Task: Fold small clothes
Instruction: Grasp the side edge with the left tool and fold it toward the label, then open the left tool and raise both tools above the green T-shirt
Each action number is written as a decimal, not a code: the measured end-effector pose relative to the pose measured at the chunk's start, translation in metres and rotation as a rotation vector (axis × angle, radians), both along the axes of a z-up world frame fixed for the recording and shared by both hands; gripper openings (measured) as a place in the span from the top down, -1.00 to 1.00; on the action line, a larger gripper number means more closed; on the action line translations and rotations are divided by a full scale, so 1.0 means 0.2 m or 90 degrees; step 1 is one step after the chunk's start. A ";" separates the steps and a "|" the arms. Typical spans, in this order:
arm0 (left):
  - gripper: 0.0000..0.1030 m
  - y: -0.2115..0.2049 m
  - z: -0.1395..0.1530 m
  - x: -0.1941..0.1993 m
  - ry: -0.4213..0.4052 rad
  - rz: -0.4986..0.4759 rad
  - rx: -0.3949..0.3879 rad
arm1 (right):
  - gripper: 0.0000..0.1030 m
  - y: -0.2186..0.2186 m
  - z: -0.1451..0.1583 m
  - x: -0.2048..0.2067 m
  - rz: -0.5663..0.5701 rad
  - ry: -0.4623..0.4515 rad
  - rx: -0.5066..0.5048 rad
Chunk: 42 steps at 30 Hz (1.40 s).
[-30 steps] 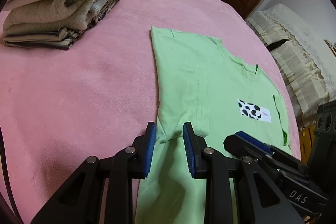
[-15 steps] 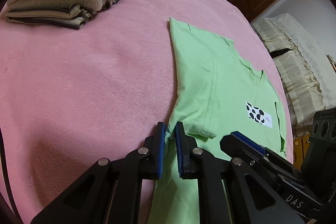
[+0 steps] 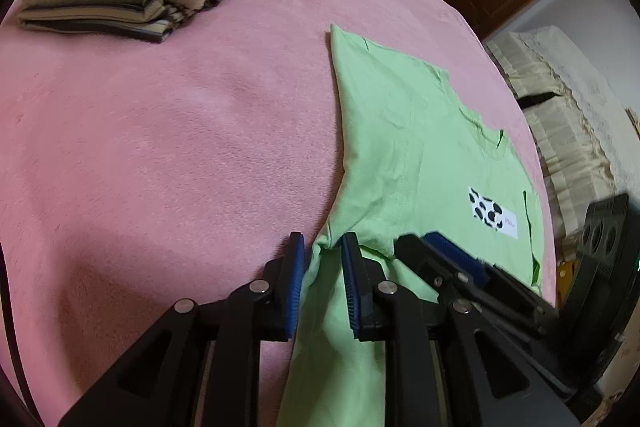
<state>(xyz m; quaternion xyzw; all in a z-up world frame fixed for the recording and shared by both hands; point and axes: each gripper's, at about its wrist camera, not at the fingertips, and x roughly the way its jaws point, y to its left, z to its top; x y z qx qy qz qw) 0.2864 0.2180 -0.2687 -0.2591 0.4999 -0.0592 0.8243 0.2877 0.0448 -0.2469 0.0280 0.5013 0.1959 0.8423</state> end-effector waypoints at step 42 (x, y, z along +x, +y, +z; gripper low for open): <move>-0.28 -0.20 0.47 -0.15 -0.118 0.021 0.157 | 0.30 -0.22 0.33 -0.26 -0.028 -0.027 0.052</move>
